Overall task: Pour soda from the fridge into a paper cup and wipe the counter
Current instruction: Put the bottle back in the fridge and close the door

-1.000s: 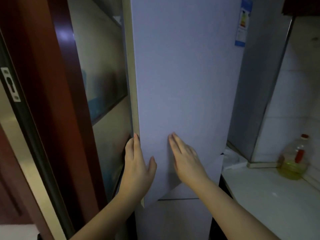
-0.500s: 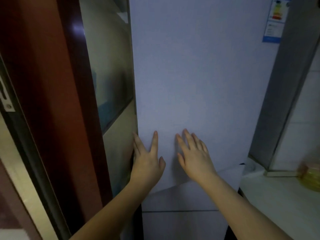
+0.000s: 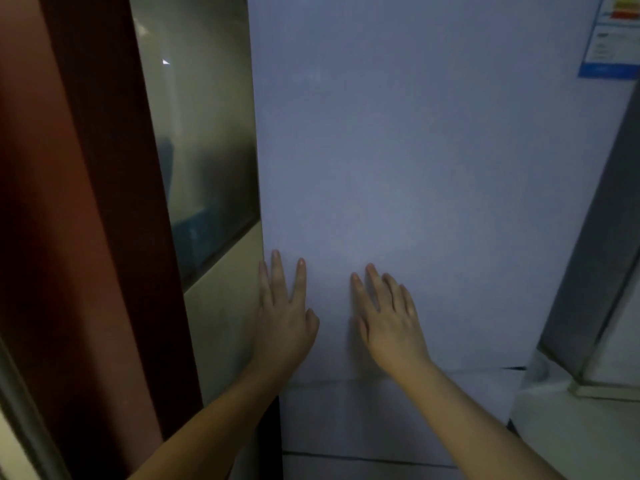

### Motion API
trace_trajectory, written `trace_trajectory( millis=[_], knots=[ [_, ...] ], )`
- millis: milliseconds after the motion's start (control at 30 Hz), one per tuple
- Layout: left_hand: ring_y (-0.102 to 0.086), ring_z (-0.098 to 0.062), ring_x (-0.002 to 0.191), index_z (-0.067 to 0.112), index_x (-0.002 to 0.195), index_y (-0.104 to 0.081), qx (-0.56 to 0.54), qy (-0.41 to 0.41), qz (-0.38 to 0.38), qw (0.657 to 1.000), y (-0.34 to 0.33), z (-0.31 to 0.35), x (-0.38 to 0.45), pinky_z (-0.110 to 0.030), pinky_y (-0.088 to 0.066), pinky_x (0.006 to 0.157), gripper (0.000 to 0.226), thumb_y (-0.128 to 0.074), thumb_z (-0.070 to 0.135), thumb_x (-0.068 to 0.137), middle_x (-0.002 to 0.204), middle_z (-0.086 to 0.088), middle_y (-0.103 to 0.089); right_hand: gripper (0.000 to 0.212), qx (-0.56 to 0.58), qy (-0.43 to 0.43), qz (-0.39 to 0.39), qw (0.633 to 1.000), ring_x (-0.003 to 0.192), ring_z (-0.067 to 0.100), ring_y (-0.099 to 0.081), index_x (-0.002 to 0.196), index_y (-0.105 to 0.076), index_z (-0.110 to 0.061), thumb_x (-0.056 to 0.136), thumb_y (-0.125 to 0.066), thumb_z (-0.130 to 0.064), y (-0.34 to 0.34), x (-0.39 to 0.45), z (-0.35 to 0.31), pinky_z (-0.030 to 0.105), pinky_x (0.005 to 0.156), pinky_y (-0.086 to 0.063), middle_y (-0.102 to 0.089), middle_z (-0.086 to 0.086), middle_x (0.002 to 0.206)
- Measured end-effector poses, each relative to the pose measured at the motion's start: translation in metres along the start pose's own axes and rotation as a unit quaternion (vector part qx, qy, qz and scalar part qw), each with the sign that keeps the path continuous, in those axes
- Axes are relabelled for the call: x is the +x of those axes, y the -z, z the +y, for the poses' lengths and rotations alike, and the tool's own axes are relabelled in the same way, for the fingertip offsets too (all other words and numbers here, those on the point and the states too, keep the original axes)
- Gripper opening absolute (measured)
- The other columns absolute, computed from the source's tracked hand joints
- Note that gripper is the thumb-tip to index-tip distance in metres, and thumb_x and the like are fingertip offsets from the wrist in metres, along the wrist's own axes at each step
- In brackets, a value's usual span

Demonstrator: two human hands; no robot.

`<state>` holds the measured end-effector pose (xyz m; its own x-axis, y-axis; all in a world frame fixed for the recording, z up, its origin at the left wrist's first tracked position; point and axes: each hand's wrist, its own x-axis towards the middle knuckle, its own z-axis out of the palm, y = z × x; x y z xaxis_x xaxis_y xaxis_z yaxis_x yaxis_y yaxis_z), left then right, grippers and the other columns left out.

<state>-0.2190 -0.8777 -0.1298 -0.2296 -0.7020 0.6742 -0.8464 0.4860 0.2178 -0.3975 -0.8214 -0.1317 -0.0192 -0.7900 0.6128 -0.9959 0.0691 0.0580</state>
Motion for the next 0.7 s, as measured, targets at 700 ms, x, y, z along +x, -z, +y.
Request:
trace_trajectory(
  millis=[700],
  knots=[
    [-0.012, -0.027, 0.148, 0.023, 0.155, -0.016, 0.145, -0.049, -0.170, 0.974, -0.031, 0.010, 0.043, -0.049, -0.012, 0.117, 0.063, -0.038, 0.040, 0.098, 0.163, -0.014, 0.005, 0.067, 0.013, 0.007, -0.046, 0.999, 0.128, 0.035, -0.048, 0.139, -0.047, -0.011, 0.078, -0.071, -0.024, -0.012, 0.045, 0.010, 0.053, 0.104, -0.036, -0.043, 0.014, 0.146]
  ],
)
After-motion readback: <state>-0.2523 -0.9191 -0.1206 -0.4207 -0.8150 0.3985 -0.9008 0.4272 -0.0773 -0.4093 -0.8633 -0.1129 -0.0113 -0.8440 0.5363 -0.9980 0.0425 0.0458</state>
